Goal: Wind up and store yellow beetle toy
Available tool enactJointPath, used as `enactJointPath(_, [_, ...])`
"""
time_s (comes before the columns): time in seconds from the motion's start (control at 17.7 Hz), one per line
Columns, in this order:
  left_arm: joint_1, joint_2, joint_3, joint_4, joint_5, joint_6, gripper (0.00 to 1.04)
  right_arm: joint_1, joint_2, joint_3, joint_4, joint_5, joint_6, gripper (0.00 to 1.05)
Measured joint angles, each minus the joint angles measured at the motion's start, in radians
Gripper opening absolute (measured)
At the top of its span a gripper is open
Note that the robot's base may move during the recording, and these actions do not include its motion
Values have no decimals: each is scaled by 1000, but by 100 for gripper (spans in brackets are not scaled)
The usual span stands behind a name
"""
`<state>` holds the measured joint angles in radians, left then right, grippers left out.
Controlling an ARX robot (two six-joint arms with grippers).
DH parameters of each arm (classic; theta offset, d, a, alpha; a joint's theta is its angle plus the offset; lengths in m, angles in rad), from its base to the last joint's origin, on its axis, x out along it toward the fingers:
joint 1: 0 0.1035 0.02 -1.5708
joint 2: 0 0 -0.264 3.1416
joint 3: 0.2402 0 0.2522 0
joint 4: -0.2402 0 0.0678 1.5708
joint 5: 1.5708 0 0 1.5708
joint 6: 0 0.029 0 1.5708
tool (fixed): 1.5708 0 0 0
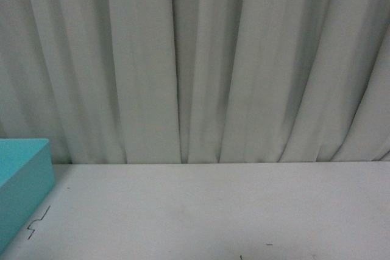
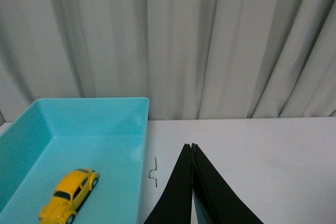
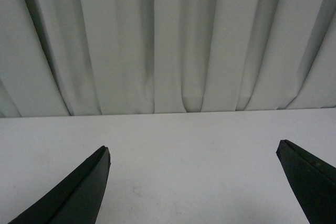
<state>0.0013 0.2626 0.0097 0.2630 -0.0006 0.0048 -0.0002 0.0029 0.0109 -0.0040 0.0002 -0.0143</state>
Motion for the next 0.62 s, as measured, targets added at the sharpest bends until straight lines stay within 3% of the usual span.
enactJointPath(0.34, [0,-85,0,-86,0,0,2,0,0,0,0,0,0,98])
enactJointPath(0.51, [0,-245,1,-270,0,0,2,0,0,0,0,0,0,98])
enactJointPath(0.62, [0,-260,0,-271,0,0,2,0,0,0,1,0,0,98])
